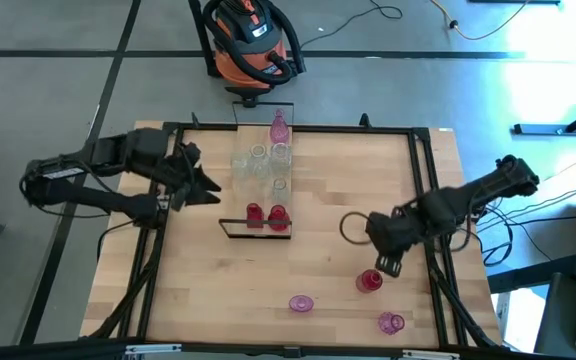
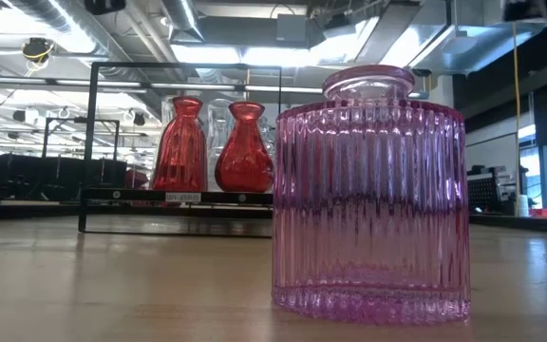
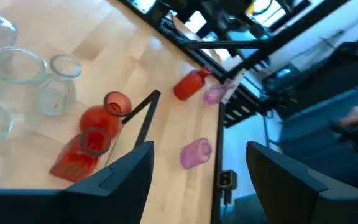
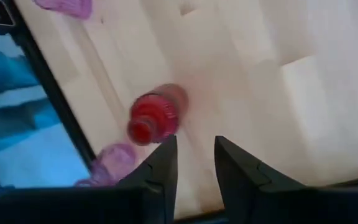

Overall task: Sort vases onto shelf
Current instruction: Put the red vase on the shelf

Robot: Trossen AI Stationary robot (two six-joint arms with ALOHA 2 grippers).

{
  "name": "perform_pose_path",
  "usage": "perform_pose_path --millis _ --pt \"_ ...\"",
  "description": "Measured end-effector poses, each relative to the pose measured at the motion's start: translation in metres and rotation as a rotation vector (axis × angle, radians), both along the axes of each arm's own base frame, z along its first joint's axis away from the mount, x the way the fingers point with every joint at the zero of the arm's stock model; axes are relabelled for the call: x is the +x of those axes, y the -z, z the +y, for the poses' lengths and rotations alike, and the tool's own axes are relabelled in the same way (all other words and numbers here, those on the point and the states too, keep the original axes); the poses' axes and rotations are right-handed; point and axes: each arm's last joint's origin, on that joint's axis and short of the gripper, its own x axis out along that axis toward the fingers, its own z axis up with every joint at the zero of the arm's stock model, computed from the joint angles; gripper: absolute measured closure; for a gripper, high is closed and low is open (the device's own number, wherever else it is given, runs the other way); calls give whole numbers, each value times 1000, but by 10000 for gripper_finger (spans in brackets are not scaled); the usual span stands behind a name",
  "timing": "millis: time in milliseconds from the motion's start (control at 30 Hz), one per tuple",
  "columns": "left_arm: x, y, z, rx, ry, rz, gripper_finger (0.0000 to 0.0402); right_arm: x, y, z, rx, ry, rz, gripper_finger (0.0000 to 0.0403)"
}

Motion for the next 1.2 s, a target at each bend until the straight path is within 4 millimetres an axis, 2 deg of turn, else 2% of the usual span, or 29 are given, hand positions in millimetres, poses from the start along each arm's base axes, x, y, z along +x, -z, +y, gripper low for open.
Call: perform_pose_path --millis 167,333,567,967,1067,1200 --pt "9 3 -13 31 10 27 154 -2 23 22 106 68 -14 312" --pt "20 9 -20 25 43 68 154 -8 38 33 99 94 58 308" --pt "32 16 -22 21 49 117 154 -5 51 36 111 109 29 291" --pt "32 16 -23 19 57 114 154 0 80 35 111 130 39 291" --pt "32 16 -23 20 58 114 154 4 84 33 126 127 56 308" --pt "32 16 -23 42 70 109 154 11 84 24 142 123 44 374"
